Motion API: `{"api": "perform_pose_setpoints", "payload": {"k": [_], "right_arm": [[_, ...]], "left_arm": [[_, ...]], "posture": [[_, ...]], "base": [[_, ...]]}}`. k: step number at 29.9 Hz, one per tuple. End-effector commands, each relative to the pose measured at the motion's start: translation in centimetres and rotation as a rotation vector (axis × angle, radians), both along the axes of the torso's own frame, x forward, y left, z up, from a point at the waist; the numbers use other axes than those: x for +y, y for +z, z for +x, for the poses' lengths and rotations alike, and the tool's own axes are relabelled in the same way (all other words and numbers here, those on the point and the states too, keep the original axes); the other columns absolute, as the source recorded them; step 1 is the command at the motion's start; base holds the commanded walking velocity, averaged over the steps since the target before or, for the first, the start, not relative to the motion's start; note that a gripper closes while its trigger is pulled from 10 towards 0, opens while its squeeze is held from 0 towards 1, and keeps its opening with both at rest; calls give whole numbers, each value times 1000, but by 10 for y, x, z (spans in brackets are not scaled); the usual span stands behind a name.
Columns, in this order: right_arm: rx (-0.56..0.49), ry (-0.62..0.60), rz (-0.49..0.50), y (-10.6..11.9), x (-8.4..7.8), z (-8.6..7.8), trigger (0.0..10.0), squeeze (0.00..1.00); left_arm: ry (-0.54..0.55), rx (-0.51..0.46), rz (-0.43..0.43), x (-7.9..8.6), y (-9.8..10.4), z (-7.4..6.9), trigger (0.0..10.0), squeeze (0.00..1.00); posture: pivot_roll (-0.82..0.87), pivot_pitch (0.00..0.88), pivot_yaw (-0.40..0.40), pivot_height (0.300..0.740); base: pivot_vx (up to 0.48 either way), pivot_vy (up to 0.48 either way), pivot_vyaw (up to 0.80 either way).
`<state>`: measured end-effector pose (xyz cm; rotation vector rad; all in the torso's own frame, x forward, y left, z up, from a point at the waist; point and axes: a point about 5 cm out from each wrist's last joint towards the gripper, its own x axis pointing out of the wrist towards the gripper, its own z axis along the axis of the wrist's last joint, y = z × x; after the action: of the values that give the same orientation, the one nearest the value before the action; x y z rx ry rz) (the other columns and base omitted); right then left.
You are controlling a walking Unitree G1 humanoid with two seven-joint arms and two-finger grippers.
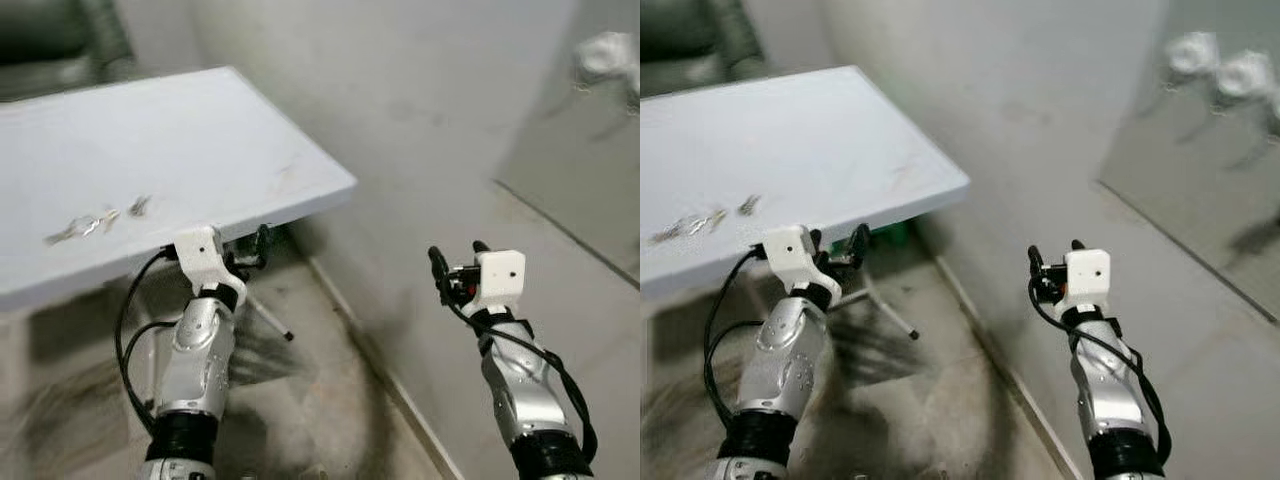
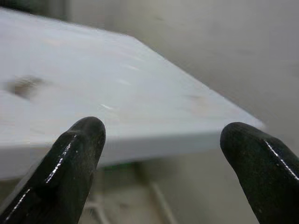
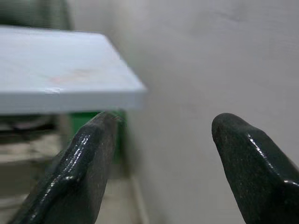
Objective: Hang keys on a hook
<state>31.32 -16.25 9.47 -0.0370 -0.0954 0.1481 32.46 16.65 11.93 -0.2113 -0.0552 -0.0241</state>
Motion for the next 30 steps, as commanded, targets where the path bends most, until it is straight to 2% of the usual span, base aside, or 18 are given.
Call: {"api": "perform_pose_setpoints", "payload": {"k": [1, 24, 30], "right_arm": [[-1, -16, -22, 2, -10, 0, 10000, 0], [-15, 13, -20, 5, -7, 1, 10000, 0], [-29, 16, 7, 7, -6, 1, 10000, 0]], "left_arm": [[-29, -9, 3, -12, 3, 2, 10000, 0], [-9, -16, 24, -11, 5, 5, 10000, 0], [-17, -14, -7, -13, 5, 5, 10000, 0]], "posture": [[23, 0, -78, 740], [25, 0, -79, 740], [22, 0, -76, 740]], "base": [[0, 0, 800], [0, 0, 800], [0, 0, 0]]}}
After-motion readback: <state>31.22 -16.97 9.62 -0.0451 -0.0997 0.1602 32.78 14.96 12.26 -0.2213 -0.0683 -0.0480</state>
